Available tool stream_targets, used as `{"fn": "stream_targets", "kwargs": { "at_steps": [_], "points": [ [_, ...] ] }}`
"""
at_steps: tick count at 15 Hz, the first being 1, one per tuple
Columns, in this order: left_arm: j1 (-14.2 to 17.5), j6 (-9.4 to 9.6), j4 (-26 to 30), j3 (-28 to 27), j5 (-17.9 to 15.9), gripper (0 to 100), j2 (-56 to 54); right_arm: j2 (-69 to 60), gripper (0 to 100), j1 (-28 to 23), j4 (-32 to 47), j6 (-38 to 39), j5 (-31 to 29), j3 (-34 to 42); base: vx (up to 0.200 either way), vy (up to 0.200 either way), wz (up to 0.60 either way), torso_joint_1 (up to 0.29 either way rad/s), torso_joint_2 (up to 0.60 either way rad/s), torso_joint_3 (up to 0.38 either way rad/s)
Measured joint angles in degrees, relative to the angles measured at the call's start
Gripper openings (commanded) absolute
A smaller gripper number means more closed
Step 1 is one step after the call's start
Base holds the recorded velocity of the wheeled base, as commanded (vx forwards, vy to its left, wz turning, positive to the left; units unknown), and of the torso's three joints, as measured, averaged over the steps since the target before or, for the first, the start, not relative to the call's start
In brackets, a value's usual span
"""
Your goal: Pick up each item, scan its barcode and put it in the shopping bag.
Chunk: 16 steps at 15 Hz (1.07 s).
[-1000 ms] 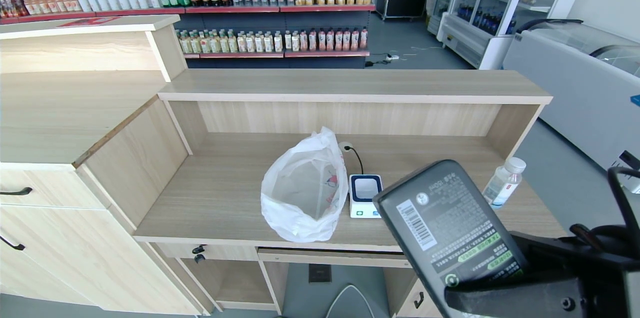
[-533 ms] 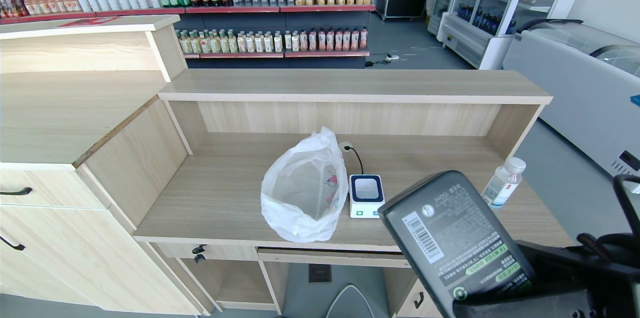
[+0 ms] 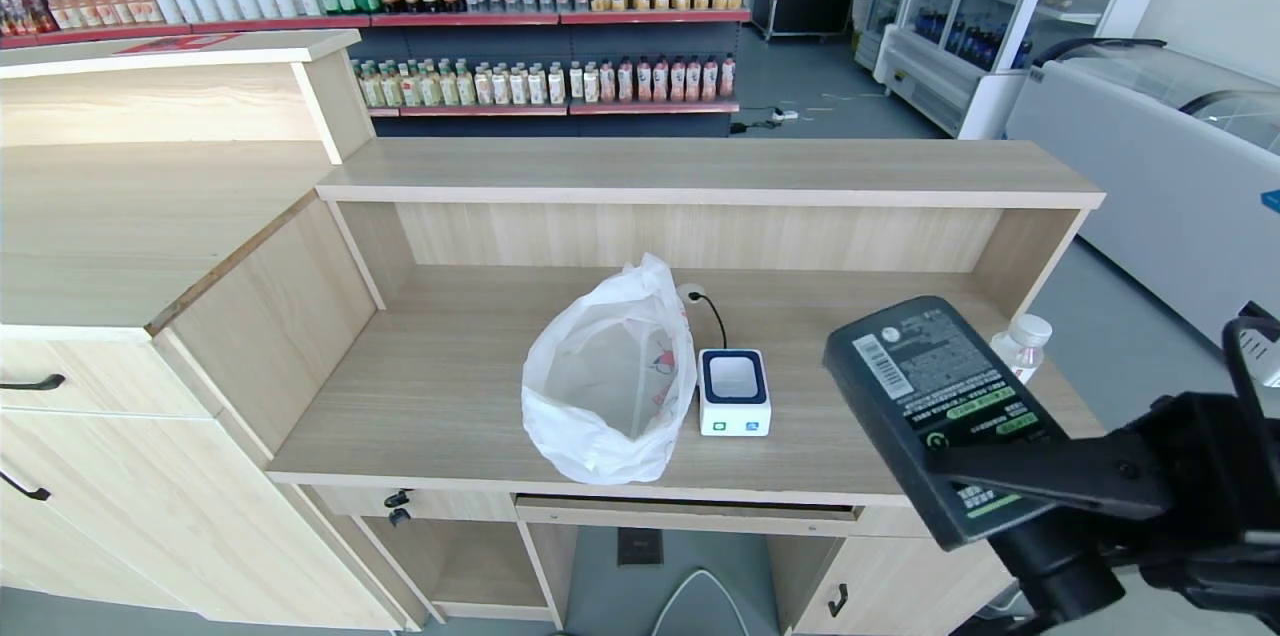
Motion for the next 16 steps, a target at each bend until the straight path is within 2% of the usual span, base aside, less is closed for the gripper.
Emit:
{"fn": "stream_targets", "kwargs": {
  "at_steps": [2,3,4,6,7,9,10,12,13,16],
  "points": [
    [0.0,0.0,0.0,0.0,0.0,100,0.0,-1.26,0,-11.63,0.2,16.25,-0.2,-0.24,0.0,0.0,0.0,0.0,0.0,0.0],
    [0.0,-0.02,0.0,0.0,0.0,100,0.0,-2.22,0,-17.62,0.22,26.99,-0.96,-0.6,0.0,0.0,0.0,0.0,0.0,0.0],
    [0.0,0.0,0.0,0.0,0.0,100,0.0,-3.49,0,-23.43,0.3,38.18,-3.3,-1.35,0.0,0.0,0.0,0.0,0.0,0.0],
    [0.0,0.0,0.0,0.0,0.0,100,0.0,-5.92,0,-31.68,0.33,58.3,-10.68,-2.95,0.0,0.0,0.0,0.0,0.0,0.0],
    [0.0,0.0,0.0,0.0,0.0,100,0.0,-7.05,0,-35.38,0.29,65.01,-14.56,-3.57,0.0,0.0,0.0,0.0,0.0,0.0],
    [0.02,0.0,0.0,0.0,0.0,100,0.0,-8.35,0,-43.04,0.29,78.17,-18.31,-2.78,0.0,0.0,0.0,0.0,0.0,0.0],
    [0.02,0.0,0.0,0.0,0.0,100,0.0,-8.79,0,-47.14,0.22,82.05,-19.24,-1.84,0.0,0.0,0.0,0.0,0.0,0.0],
    [-0.02,0.0,0.0,0.0,0.0,100,0.0,-9.51,0,-52.55,0.2,84.77,-20.18,0.44,0.0,0.0,0.0,0.0,0.0,0.0],
    [-0.02,0.0,0.0,0.0,0.0,100,0.0,-9.84,0,-53.71,0.29,85.04,-20.2,1.38,0.0,0.0,0.0,0.0,0.0,0.0],
    [0.0,0.0,0.0,0.0,0.0,100,0.0,-9.69,0,-54.31,-0.93,87.5,-19.27,2.35,0.0,0.0,0.6,0.007,0.0,0.002]
  ]
}}
